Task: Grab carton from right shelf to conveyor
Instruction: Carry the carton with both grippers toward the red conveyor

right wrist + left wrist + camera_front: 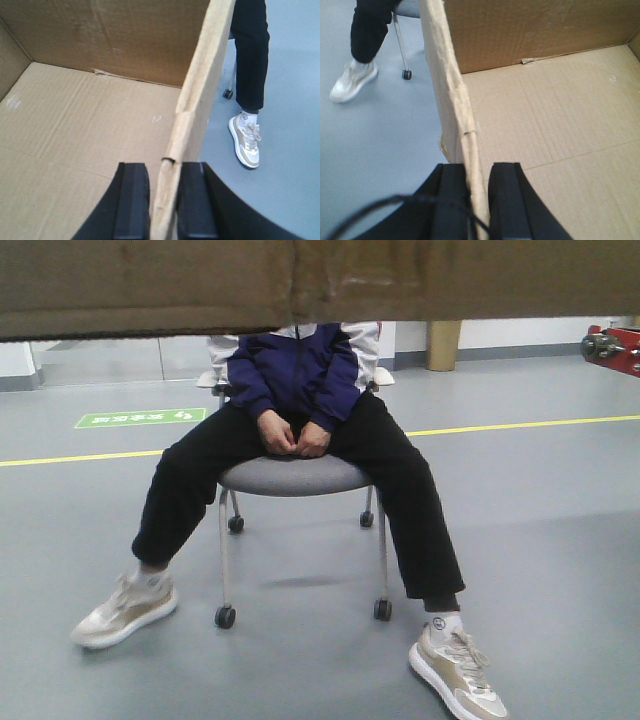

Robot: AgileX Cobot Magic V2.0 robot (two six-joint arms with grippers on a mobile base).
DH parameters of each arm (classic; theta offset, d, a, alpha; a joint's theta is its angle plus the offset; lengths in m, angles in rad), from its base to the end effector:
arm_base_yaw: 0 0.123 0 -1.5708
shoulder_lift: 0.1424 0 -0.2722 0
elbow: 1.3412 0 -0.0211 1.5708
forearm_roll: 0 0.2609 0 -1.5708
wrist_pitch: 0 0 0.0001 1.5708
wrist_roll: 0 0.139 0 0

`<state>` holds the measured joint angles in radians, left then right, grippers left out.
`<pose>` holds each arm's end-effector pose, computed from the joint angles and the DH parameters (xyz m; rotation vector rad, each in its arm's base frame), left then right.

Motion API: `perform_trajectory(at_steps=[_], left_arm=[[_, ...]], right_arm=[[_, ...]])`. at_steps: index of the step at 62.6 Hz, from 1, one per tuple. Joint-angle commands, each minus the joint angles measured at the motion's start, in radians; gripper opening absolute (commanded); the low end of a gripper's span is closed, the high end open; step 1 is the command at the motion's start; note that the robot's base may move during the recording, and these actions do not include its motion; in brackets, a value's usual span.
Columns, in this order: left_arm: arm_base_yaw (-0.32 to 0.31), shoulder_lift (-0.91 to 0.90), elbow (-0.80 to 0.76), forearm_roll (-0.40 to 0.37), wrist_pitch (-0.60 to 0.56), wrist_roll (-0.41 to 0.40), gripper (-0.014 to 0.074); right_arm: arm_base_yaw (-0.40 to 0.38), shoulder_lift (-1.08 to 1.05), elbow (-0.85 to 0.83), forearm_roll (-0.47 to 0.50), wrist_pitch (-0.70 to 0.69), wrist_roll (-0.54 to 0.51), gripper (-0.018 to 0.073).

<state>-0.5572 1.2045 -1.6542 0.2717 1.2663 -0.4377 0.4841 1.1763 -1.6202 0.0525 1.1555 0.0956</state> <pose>0.2344 -0.1041 0.4515 0.0961 2.2654 -0.1877 0.2261 0.1265 0.4557 -0.4325 2.1785 0.3877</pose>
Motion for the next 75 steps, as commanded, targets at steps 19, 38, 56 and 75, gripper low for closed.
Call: perform_trajectory(at_steps=[19, 38, 56, 75], left_arm=[[-0.009, -0.007, -0.006, -0.034, -0.045, 0.008, -0.0006], [-0.009, -0.007, -0.006, -0.033, -0.045, 0.008, -0.0006], [-0.009, -0.007, -0.006, -0.033, -0.045, 0.008, -0.0006], [-0.009, -0.007, -0.006, -0.033, -0.045, 0.008, -0.0006]], right_arm=[[0.007, -0.01, -0.002, 0.03, -0.065, -0.025, -0.0069], [0.007, -0.01, -0.002, 0.03, -0.065, -0.025, -0.0069], [0.007, -0.01, -0.002, 0.03, -0.065, -0.025, -0.0069], [0.007, -0.01, -0.002, 0.03, -0.065, -0.025, -0.0069]])
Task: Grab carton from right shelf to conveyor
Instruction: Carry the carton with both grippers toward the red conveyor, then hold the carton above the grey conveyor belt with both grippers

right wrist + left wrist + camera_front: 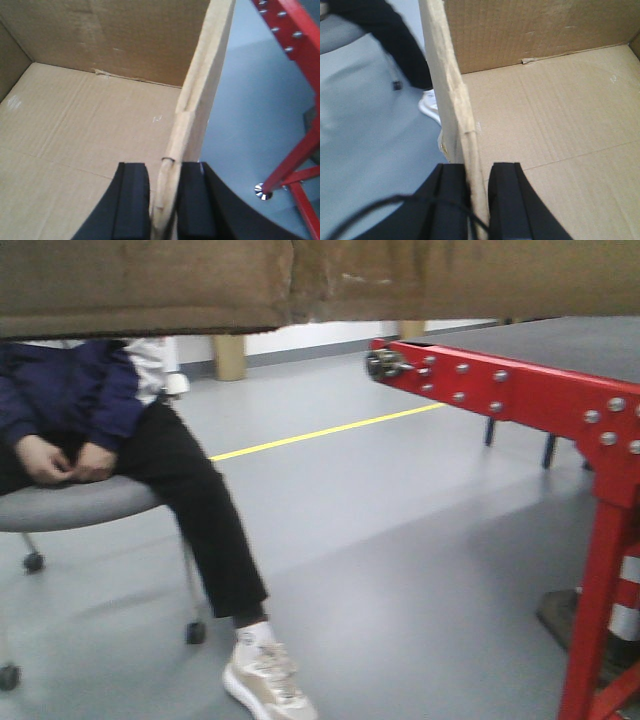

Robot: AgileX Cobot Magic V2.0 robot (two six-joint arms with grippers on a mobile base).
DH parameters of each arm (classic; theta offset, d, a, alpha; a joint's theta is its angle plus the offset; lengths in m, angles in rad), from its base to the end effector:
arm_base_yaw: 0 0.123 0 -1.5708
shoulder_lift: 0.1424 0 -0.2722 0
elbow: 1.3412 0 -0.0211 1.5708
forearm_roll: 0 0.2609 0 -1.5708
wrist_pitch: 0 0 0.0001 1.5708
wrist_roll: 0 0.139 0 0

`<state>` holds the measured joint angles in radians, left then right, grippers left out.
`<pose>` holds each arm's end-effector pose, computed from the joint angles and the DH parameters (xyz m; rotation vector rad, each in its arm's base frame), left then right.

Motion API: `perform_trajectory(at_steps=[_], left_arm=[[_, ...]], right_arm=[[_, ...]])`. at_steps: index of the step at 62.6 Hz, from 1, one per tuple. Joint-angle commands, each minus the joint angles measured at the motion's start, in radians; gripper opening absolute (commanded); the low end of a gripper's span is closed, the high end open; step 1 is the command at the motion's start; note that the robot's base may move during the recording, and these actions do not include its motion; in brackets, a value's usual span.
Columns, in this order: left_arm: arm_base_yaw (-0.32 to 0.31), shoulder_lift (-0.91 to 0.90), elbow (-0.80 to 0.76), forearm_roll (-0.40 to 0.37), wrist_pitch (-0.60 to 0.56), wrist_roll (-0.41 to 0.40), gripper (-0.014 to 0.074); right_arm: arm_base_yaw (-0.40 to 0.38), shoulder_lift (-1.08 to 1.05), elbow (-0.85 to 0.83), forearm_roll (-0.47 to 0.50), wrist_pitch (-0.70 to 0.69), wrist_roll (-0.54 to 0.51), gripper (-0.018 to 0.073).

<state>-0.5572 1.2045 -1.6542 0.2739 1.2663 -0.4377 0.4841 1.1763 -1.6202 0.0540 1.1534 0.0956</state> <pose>0.2346 -0.1039 0.4515 0.0957 2.2646 -0.1852 0.2262 0.1267 0.4560 -0.4321 2.1767 0.3900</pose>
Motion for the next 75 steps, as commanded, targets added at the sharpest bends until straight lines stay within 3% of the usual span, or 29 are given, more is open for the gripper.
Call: perform_trajectory(at_steps=[1, 15, 24, 75], left_arm=[[-0.009, -0.007, -0.006, -0.035, -0.045, 0.008, -0.0006], [-0.009, -0.007, -0.006, -0.031, -0.045, 0.008, -0.0006], [-0.009, -0.007, -0.006, 0.012, -0.045, 0.008, -0.0006], [-0.009, -0.007, -0.006, 0.546, -0.045, 0.008, -0.0006]], right_arm=[[0.007, -0.01, -0.002, 0.028, -0.063, -0.025, -0.0069], [0.007, -0.01, -0.002, 0.028, -0.063, -0.025, -0.0069], [0.007, -0.01, -0.002, 0.028, -0.063, -0.025, -0.0069], [0.007, -0.01, -0.002, 0.028, -0.07, -0.025, -0.0069]])
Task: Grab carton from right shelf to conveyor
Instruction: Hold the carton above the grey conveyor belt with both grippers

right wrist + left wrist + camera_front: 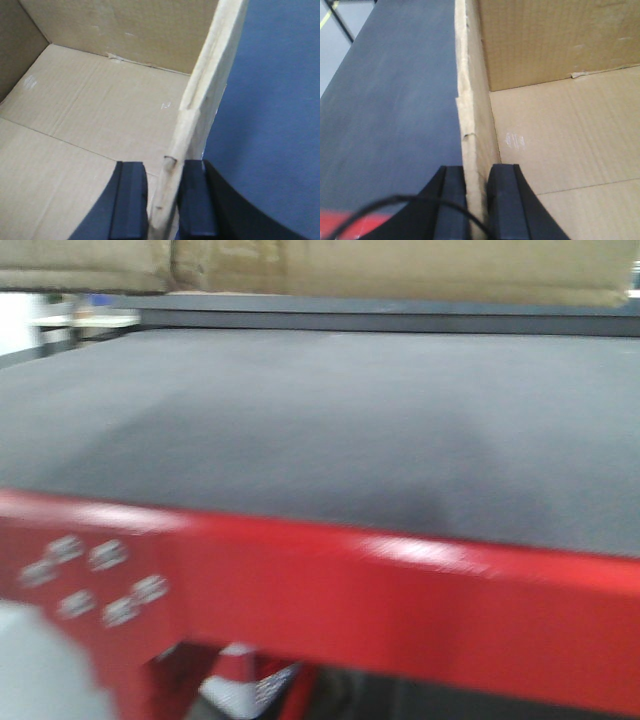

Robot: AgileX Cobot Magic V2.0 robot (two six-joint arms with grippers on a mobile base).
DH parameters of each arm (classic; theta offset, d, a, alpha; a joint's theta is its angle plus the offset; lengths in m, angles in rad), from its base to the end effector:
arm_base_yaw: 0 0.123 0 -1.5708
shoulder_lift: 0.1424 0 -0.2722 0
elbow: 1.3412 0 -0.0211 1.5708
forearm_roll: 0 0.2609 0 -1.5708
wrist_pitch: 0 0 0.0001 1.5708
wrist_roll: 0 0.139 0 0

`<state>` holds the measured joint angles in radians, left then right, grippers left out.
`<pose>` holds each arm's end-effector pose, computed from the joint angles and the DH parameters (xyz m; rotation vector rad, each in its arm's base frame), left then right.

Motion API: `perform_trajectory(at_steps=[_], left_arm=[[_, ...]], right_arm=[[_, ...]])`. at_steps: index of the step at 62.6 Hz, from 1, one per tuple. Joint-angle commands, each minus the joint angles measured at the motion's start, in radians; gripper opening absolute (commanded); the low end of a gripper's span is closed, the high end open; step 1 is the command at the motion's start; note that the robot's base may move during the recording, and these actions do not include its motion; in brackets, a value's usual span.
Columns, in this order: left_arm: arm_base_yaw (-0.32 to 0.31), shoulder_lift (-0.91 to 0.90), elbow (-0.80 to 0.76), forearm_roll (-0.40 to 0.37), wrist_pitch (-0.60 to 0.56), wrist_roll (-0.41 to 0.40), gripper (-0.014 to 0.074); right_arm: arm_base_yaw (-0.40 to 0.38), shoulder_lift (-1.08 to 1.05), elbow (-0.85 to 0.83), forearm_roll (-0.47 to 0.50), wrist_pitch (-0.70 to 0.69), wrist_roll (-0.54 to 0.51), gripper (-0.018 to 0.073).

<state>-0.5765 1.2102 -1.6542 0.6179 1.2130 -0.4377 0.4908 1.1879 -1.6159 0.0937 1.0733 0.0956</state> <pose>0.2516 -0.0736 0.4722 0.0805 2.0747 0.1589 0.2322 0.1371 0.4610 -0.4250 2.1175 0.4570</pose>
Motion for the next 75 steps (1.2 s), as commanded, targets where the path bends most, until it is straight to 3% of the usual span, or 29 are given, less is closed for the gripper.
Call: perform_trajectory(at_steps=[1, 75], left_arm=[[0.011, -0.012, -0.006, 0.206, 0.008, 0.008, -0.0006], [0.011, -0.012, -0.006, 0.231, 0.008, 0.008, -0.0006]], right_arm=[[0.0, -0.022, -0.007, -0.012, 0.01, -0.025, -0.0069], [0.0, -0.022, -0.007, -0.012, 0.01, -0.025, -0.0069]])
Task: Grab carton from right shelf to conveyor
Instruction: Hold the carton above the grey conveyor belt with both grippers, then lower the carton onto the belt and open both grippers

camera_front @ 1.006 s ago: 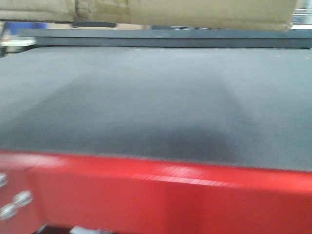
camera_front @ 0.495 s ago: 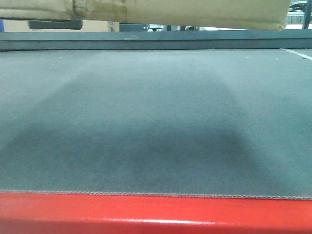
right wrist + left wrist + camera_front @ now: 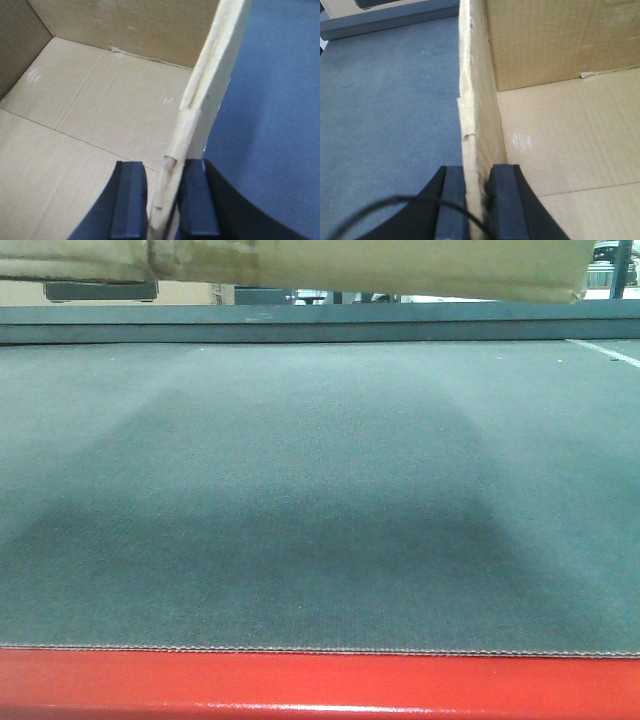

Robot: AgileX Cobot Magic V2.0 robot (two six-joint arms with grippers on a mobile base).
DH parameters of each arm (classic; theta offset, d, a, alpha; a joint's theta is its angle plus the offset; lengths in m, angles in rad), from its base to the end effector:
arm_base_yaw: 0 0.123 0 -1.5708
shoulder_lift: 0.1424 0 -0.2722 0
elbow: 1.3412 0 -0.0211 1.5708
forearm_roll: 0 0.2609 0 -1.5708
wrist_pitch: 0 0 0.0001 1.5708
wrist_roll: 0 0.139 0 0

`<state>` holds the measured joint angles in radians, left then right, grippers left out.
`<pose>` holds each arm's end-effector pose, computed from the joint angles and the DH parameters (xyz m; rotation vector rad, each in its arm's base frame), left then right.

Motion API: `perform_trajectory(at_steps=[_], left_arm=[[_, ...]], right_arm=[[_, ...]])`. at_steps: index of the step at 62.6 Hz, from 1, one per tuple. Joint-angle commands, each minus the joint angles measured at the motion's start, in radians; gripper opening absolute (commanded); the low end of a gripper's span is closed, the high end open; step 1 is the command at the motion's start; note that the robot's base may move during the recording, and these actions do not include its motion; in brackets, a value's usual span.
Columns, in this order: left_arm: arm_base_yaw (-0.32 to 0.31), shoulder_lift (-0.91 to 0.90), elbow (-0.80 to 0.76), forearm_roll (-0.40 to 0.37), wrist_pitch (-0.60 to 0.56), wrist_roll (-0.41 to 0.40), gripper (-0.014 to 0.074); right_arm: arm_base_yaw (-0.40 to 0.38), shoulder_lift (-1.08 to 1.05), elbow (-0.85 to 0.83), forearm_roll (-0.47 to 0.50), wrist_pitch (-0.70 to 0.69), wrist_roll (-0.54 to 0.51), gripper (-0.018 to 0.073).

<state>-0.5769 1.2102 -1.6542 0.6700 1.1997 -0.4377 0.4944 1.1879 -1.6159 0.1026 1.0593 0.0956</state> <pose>0.2536 -0.0690 0.4770 0.0789 2.0379 0.2072 0.2321 0.1392 0.4628 -0.4255 2.1042 0.4729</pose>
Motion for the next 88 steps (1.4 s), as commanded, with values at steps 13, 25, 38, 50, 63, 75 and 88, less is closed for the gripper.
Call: perform_trajectory(at_steps=[13, 25, 38, 50, 63, 75, 88], left_arm=[[0.011, -0.012, -0.006, 0.179, 0.021, 0.008, -0.0006], [0.011, -0.012, -0.006, 0.179, 0.021, 0.008, -0.0006], [0.011, -0.012, -0.006, 0.179, 0.021, 0.008, -0.0006], [0.011, -0.012, -0.006, 0.179, 0.021, 0.008, -0.0006], [0.011, -0.012, -0.006, 0.181, 0.021, 0.008, -0.0006], [0.015, -0.012, -0.006, 0.062, 0.013, 0.008, -0.0006], [0.065, 0.035, -0.005, -0.214, -0.157, 0.027, -0.0006]], right_arm=[[-0.003, -0.022, -0.007, -0.021, 0.024, -0.025, -0.0069], [-0.003, -0.022, -0.007, -0.021, 0.024, -0.025, -0.0069], [-0.003, -0.022, -0.007, -0.021, 0.023, -0.025, -0.0069], [-0.003, -0.022, -0.007, -0.021, -0.024, -0.025, -0.0069], [-0.003, -0.022, -0.007, -0.021, -0.105, -0.025, -0.0069], [-0.003, -0.022, -0.007, -0.011, -0.147, -0.025, -0.0069], [-0.028, 0.026, -0.007, -0.079, -0.146, -0.025, -0.0069]])
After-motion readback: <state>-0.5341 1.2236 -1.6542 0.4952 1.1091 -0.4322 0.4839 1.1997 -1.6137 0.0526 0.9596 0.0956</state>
